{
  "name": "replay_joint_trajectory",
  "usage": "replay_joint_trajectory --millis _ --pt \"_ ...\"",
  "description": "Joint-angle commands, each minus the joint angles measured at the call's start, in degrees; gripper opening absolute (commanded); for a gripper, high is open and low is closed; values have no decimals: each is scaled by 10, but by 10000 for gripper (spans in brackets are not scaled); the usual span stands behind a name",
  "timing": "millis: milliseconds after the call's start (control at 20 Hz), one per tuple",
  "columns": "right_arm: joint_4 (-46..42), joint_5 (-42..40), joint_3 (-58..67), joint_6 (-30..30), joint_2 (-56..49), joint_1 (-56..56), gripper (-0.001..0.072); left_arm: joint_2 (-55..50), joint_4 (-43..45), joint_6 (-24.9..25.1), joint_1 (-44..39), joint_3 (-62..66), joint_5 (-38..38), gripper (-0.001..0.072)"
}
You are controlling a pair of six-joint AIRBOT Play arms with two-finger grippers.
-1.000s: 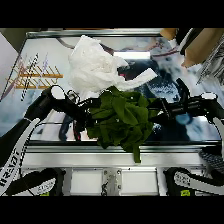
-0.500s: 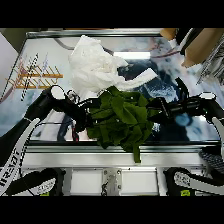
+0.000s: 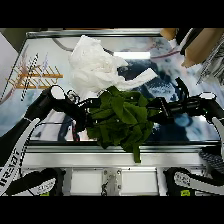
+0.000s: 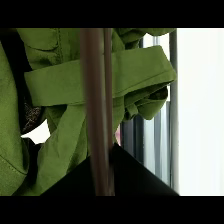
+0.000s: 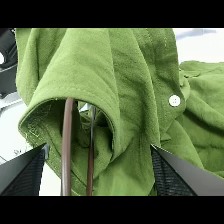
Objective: Fold the clothes and pants, and hang the long-sleeved shirts on hangers.
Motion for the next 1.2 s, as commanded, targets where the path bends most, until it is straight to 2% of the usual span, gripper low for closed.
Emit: replay_joint_trajectory --millis 0,750,800,900,1150 --pt "0 0 0 2 0 0 717 0 -1 0 0 1 0 15" --pt "0 0 0 4 0 0 705 0 -1 0 0 1 0 15" --pt "0 0 0 4 0 0 643 0 -1 0 0 1 0 15" --pt "0 0 0 5 0 0 22 0 -1 0 0 1 0 15" --pt "15 0 0 4 0 1 18 0 -1 0 0 1 0 15"
